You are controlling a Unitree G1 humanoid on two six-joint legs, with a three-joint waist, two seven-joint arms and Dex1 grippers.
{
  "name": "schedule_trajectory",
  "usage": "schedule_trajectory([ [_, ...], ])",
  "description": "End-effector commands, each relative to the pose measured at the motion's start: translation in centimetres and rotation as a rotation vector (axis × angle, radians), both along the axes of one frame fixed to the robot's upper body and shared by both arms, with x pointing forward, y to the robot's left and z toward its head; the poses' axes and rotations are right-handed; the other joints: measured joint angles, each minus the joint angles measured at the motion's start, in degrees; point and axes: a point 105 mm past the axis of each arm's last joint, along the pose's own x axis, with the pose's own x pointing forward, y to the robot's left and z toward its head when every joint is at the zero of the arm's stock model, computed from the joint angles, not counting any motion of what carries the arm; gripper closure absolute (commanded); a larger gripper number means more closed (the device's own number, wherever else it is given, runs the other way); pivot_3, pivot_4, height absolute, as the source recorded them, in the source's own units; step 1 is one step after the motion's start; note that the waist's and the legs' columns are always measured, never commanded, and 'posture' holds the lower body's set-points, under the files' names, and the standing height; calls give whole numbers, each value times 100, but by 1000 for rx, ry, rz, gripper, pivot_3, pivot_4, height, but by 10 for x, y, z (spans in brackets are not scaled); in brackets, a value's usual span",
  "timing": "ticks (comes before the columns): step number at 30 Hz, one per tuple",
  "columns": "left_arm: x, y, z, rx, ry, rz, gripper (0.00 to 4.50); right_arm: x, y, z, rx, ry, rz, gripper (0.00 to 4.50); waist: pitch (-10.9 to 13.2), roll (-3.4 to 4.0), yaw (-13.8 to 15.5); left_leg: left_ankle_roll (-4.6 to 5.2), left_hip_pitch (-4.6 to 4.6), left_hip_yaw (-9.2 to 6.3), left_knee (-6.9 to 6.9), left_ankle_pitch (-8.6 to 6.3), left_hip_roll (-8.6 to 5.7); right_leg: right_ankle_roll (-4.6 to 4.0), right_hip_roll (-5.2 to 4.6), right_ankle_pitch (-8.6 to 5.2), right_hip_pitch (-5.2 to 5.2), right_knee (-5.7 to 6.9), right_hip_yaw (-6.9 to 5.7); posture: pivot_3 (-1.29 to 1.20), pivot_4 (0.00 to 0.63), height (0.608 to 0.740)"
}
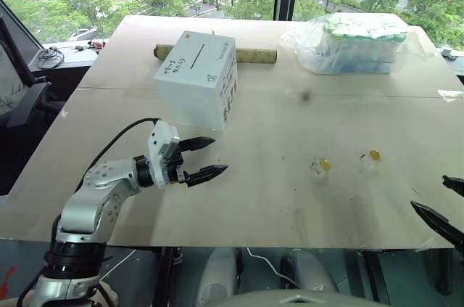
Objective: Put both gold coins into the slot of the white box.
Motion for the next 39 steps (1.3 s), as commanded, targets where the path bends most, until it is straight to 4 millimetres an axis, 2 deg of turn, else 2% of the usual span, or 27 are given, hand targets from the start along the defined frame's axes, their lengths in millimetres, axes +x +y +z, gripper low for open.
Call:
schedule_trajectory([
  [1, -7, -13, 19, -26, -38, -107, 88, 6, 4, 5, 9, 2, -17, 0, 0, 0, 0, 0, 0, 0, 0, 0, 0, 0, 0, 0, 0, 0, 0, 0, 150, 740],
  [4, -19, -32, 36, -58, -56, -289, 88, 23, 24, 1, 135, 28, -23, 0, 3, -6, -2, 0, 0, -1, 1, 0, 1, 0, 0, 1, -1, 1, -2, 0, 150, 740],
  [7, -25, -44, 45, -57, -88, -394, 88, 41, 32, -3, 145, 29, -43, 0, 3, -5, -11, 0, 2, 3, 2, 0, 0, -1, -1, 1, 0, 2, 2, 0, 150, 740],
  [10, -27, -53, 47, -40, -102, -445, 88, 57, 20, -17, -28, 81, -140, 0, 0, 6, -6, 1, -1, 9, 2, 0, -6, 0, 3, 1, -4, 3, 11, 0, 150, 740],
  [15, -30, -66, 54, -36, -118, -530, 88, 85, 13, -35, 39, 163, -226, 0, 2, 2, -2, 0, -16, 3, 4, 1, -9, 3, 37, 2, -13, 1, 8, 0, 150, 740],
  [16, -29, -67, 57, -45, -124, -532, 0, 91, 12, -35, 40, 159, -236, 549, 2, 3, 1, 0, -20, 2, 4, 1, -11, 4, 38, 2, -16, 1, 7, 0, 150, 740],
  [17, -29, -68, 59, -51, -128, -533, 0, 95, 13, -35, 47, 154, -232, 726, 2, 3, -1, 1, -22, 3, 4, 1, -11, 5, 37, 1, -18, 1, 7, 0, 150, 740],
  [18, -29, -69, 61, -51, -131, -538, 0, 99, 15, -36, 58, 159, -225, 1230, 2, 3, -3, 1, -23, 2, 4, 1, -11, 5, 39, 1, -20, 1, 8, 0, 150, 740],
  [19, -30, -69, 61, -50, -133, -541, 0, 100, 16, -37, 66, 166, -223, 1557, 2, 3, -5, 1, -30, 2, 5, 1, -11, 6, 39, 1, -25, 0, 7, 0, 150, 740],
  [26, -30, -67, 62, -60, -139, -527, 0, 112, 13, -45, 66, 186, -223, 1557, 2, 4, -10, 1, -41, 1, 6, 1, -11, 7, 40, 2, -38, 3, 6, 0, 150, 740],
  [34, -26, -67, 72, -126, -145, -474, 0, 121, 17, -41, 68, 165, -191, 1557, 2, 4, -9, 1, -41, 1, 8, 1, -10, 8, 40, 2, -39, 7, 6, 0, 150, 740],
  [39, -26, -67, 68, -118, -133, -460, 0, 123, 17, -41, 60, 162, -184, 1557, 2, 4, -8, 1, -42, 1, 8, 1, -10, 8, 40, 2, -39, 6, 6, 0, 150, 740],
])
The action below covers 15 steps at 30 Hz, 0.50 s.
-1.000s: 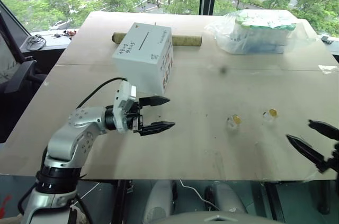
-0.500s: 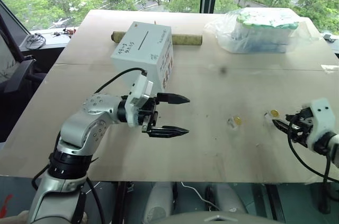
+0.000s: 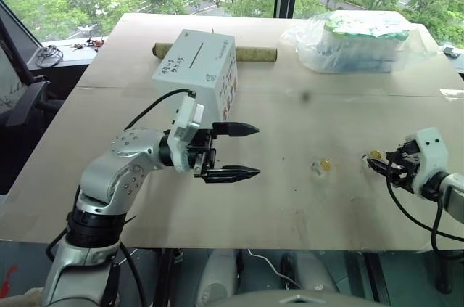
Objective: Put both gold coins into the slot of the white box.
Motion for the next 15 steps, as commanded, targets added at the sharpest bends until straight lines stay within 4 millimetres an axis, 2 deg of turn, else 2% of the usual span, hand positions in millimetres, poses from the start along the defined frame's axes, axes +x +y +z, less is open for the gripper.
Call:
schedule_trajectory([
  [1, -4, -1, 5, -8, -26, -4, 0, 4, 0, 8, -20, -43, 8, 1557, 0, 0, 0, 0, 0, 1, 0, 0, 0, 0, 0, 0, 0, 0, 0, 0, 150, 740],
  [8, -6, -2, 5, -11, -26, 2, 0, 6, 0, 6, -18, -43, 16, 1557, 0, 0, -1, 0, 1, 0, 0, 0, 0, 0, 0, 0, 0, 1, 0, 0, 150, 740],
  [11, -6, -2, 5, -11, -23, 4, 0, 7, 2, 5, -17, -41, 25, 2367, 0, 0, -2, 0, 1, 1, 0, 0, 0, 0, 0, 0, 0, 1, 1, 0, 150, 740],
  [15, -6, -3, 4, -12, -21, 8, 0, 8, 2, 3, -20, -35, 30, 4308, 0, 0, -2, 0, 2, 0, 0, 0, 0, 0, 0, 0, 0, 2, 0, 0, 150, 740],
])
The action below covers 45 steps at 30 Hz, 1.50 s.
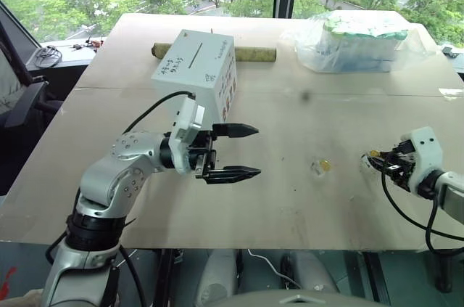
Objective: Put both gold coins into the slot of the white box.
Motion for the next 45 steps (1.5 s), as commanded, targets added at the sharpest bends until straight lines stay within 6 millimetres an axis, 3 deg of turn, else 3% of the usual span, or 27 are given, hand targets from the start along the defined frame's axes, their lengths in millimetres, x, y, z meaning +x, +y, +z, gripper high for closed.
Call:
schedule_trajectory([
  [1, -6, -3, 8, -12, -37, -16, 0, 3, -1, 5, -6, -29, 4, 4467, 0, 0, 0, 0, 0, 0, 0, 0, 0, 0, 0, 0, 0, 0, 0, 0, 150, 740],
  [9, 0, -5, 8, -36, -1, 20, 0, 3, -2, 19, 3, -77, 15, 4467, 0, 0, 0, 0, 0, 0, 1, 0, 0, 0, 0, 0, 0, 1, 0, 0, 150, 740],
  [13, 7, -6, 18, -106, 118, 46, 0, -1, 12, 53, 125, -232, 111, 4467, 0, 0, 7, 0, -2, -2, 1, 0, 0, 1, -1, 0, 0, 2, -1, 0, 150, 740],
  [18, 16, -10, 33, -162, 236, 65, 0, -13, 26, 70, 185, -278, 226, 4467, 0, 0, -1, 0, -3, -10, 4, 0, 0, 2, 0, 1, 3, 2, -8, 0, 150, 740],
  [22, 20, -17, 45, -205, 269, 49, 0, -25, 56, 84, 178, -303, 395, 4467, 1, 0, -4, 0, -2, -7, 5, 0, -1, 1, -1, 1, 3, 2, -5, 0, 150, 740],
  [27, 15, -30, 54, -211, 245, -44, 0, -38, 119, 114, 179, -366, 664, 4467, 0, 0, -119, -1, 1, -10, 6, 1, 0, 1, 2, 1, 4, 7, -5, 0, 150, 740],
  [30, 11, -34, 52, -192, 223, -75, 1279, -43, 141, 125, 191, -384, 757, 4500, 1, 0, -130, -2, 0, -11, 6, 1, 0, 1, 0, 1, 4, 4, -6, 0, 150, 740],
  [37, 9, -37, 55, -195, 212, -109, 1279, -49, 159, 134, 217, -387, 840, 4500, 1, -2, -109, -3, -9, -10, 8, 2, -3, 1, -11, 1, 2, -1, -10, 0, 150, 740],
  [40, 8, -36, 54, -193, 216, -116, 1972, -50, 162, 136, 219, -389, 852, 4500, 1, -2, -121, -3, -6, -10, 7, 2, -2, 1, -10, 1, 2, 1, -10, 0, 150, 740],
  [42, 8, -36, 53, -192, 198, -108, 2680, -52, 164, 137, 223, -391, 867, 4500, 2, -1, -124, -3, -6, -12, 8, 2, -1, 1, -10, 1, 2, 2, -10, 0, 150, 740],
  [45, 7, -36, 53, -188, 191, -106, 2680, -54, 168, 140, 227, -393, 889, 4500, 2, -1, -124, -2, -6, -11, 8, 2, 0, 1, -10, 1, 1, 2, -9, 0, 150, 740],
])
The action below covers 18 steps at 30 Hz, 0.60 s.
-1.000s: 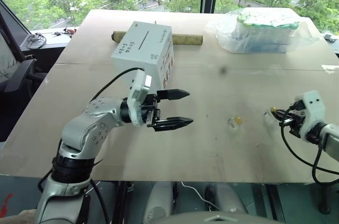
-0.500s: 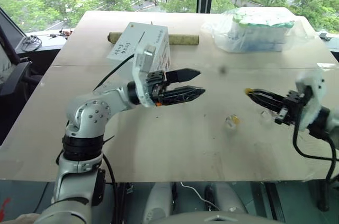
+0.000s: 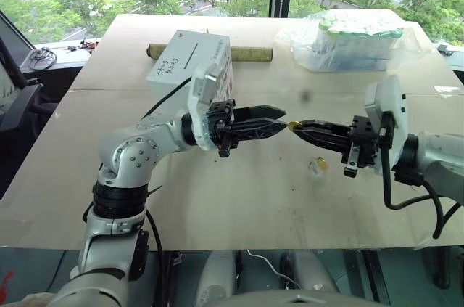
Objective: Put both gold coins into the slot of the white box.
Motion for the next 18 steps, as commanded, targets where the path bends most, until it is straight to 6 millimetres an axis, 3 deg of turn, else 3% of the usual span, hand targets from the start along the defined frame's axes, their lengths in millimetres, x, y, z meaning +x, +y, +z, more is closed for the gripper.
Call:
schedule_trajectory([
  [1, -6, -1, 6, -8, -55, -16, 2680, -8, 7, 10, 7, -47, 49, 4500, 0, 0, -1, 0, 0, 0, 0, 0, 0, 0, 0, 0, 0, 0, 0, 0, 150, 740],
  [13, -13, -3, -1, 19, -65, -70, 2680, -9, 16, 17, 17, -39, 100, 4500, 0, 0, -2, 1, 0, 0, 0, 0, 0, 0, -3, 0, 0, 0, 0, 0, 150, 740],
  [14, -13, -3, -2, 24, -68, -74, 3192, -9, 16, 18, 21, -37, 102, 4500, 0, 0, -2, 1, -1, -1, 0, 0, 0, 0, -3, 0, 0, 0, -1, 0, 150, 740],
  [18, -13, -4, -2, 14, -68, -77, 4470, -9, 17, 18, 18, -29, 106, 4500, 0, -1, -3, 1, -1, 0, 0, -1, 1, 0, -6, 0, -1, -1, 1, 0, 150, 740],
])
